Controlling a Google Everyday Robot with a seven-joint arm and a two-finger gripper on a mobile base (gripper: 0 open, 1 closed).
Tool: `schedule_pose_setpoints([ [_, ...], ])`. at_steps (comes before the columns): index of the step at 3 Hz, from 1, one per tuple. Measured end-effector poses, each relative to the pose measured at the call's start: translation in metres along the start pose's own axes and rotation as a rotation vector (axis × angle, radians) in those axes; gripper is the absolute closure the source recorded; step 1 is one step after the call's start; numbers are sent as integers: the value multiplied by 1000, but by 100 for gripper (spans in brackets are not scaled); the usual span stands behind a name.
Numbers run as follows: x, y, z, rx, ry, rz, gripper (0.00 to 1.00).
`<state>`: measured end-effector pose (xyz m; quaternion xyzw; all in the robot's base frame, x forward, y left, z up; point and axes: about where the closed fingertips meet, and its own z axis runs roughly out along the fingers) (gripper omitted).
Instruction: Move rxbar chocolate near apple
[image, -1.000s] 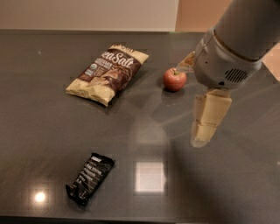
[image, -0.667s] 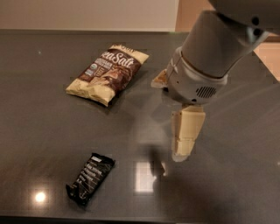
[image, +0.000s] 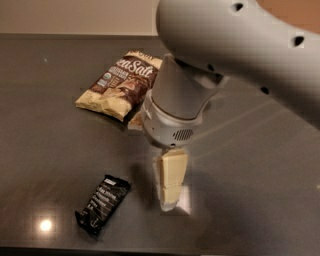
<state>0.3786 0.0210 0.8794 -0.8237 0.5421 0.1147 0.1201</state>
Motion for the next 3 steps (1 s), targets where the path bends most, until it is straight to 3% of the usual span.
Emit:
schedule_pose_setpoints([
  [1, -25, -5, 28, -30, -15, -59, 0],
  [3, 5, 42, 62, -52, -34, -138, 0],
])
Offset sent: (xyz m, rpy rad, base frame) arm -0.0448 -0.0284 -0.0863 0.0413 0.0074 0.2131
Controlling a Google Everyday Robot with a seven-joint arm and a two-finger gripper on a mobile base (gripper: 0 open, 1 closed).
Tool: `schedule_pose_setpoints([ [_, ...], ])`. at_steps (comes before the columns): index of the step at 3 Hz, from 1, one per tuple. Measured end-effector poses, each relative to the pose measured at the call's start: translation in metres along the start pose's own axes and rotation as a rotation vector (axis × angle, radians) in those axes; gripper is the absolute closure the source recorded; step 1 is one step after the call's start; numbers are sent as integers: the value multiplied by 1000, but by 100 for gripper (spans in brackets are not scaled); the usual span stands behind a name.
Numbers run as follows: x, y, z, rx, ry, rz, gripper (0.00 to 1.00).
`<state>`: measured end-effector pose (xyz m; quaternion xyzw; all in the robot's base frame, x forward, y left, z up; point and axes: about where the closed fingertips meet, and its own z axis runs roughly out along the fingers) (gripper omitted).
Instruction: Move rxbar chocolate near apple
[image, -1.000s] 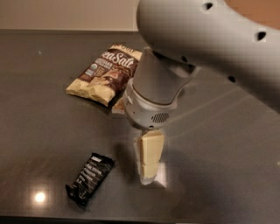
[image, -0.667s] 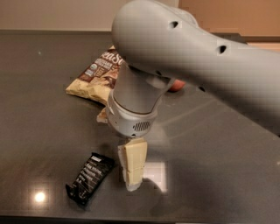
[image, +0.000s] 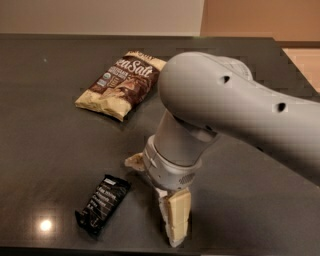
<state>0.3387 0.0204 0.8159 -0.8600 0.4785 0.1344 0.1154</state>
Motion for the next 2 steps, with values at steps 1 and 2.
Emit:
schedule_pose_setpoints([
  [1, -3, 18, 9, -25, -11, -58, 0],
  [2, -4, 18, 9, -25, -11, -58, 0],
])
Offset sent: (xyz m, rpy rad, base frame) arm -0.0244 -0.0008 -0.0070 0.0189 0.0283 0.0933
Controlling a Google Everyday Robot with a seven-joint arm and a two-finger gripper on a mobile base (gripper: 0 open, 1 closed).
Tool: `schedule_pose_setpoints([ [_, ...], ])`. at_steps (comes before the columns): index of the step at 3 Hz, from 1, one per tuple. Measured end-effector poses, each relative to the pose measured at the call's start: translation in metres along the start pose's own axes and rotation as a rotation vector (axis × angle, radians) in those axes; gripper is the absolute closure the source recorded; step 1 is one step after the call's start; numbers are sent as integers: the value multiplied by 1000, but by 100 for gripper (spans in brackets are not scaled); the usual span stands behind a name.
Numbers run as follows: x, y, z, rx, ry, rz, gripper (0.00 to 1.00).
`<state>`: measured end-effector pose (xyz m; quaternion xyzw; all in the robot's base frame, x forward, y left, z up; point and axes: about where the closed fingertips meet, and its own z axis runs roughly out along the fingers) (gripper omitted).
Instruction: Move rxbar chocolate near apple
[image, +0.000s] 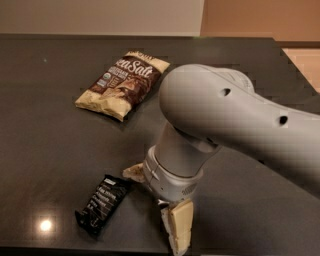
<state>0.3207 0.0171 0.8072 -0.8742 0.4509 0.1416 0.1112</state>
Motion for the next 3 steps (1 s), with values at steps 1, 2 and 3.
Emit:
schedule_pose_setpoints([
  [1, -4, 2, -4, 11, 13, -15, 0],
  [2, -19, 11, -33, 53, 22, -65, 0],
  [3, -36, 26, -86, 117, 37, -102, 0],
])
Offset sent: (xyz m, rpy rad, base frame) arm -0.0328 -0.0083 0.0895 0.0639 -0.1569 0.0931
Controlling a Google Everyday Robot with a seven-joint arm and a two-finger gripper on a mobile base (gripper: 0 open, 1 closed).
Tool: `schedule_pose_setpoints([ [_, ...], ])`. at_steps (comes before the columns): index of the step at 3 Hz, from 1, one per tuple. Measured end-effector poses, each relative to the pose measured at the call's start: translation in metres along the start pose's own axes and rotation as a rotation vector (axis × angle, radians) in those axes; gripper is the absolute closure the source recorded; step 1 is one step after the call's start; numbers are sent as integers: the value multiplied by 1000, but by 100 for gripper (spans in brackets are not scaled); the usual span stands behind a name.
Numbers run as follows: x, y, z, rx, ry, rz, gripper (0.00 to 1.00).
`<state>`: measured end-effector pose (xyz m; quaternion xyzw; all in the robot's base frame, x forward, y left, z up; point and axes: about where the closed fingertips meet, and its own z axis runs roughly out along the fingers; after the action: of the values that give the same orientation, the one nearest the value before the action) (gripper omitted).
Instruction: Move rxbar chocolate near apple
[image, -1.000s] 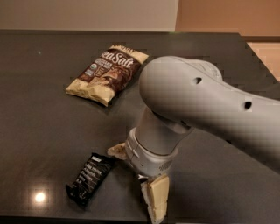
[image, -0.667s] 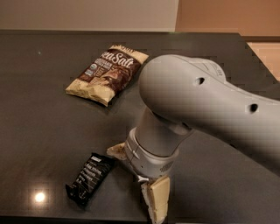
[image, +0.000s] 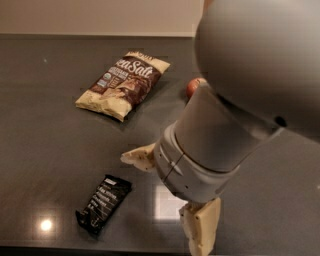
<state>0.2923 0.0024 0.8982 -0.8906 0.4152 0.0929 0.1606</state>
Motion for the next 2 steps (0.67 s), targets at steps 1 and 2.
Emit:
schedule_pose_setpoints([
  [1, -4, 3, -51, 56, 6, -3, 0],
  [2, -5, 2, -53, 61, 7, -6, 0],
])
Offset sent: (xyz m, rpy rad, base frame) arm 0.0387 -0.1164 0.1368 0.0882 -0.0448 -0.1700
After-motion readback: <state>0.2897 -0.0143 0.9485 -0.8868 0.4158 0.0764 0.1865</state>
